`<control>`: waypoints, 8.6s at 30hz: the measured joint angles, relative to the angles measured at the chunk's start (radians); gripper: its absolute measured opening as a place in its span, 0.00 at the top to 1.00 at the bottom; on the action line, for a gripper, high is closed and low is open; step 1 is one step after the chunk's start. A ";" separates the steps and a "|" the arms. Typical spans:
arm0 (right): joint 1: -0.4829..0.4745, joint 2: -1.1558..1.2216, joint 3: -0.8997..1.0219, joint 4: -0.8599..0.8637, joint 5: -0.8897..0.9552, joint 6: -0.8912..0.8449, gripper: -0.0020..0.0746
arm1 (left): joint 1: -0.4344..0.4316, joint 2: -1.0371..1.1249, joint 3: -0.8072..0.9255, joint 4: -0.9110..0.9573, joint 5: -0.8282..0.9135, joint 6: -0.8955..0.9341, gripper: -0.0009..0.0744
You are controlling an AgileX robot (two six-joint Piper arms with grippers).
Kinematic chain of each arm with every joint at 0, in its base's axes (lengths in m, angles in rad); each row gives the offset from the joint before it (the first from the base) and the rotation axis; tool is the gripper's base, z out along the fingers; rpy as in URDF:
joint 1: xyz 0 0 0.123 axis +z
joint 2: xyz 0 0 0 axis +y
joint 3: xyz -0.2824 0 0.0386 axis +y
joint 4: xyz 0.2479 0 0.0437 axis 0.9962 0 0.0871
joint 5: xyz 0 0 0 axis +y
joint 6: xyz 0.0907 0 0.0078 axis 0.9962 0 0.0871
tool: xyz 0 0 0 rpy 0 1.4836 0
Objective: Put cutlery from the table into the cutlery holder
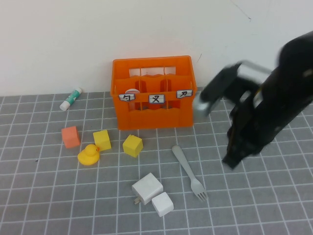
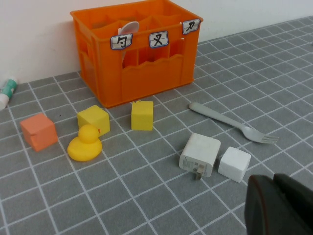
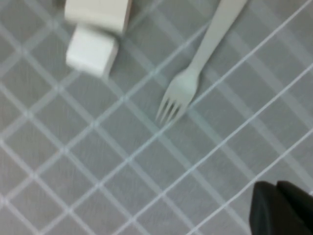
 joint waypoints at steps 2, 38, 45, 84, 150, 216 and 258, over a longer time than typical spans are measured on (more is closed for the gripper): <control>0.017 0.045 0.000 -0.019 0.023 -0.007 0.97 | 0.000 0.000 0.000 0.000 0.000 0.000 0.99; 0.082 0.588 -0.410 -0.137 -0.060 0.262 0.39 | 0.000 0.000 0.000 0.000 0.002 -0.007 0.99; 0.080 0.648 -0.411 -0.133 -0.080 0.310 0.47 | 0.000 0.000 0.000 0.000 0.002 -0.005 0.99; 0.107 0.270 -0.393 0.320 -0.660 -0.241 0.77 | 0.000 0.000 0.000 0.000 0.002 -0.007 0.99; 0.067 0.496 -0.181 0.264 -1.659 0.062 0.57 | 0.000 0.000 0.000 0.000 0.002 -0.007 0.99; 0.060 -1.439 1.071 -0.033 -0.706 0.100 0.98 | 0.000 0.000 0.000 0.000 0.002 -0.007 0.99; -0.573 -1.673 1.383 -0.171 -0.662 0.429 0.98 | 0.000 0.000 0.000 0.000 0.002 -0.007 0.99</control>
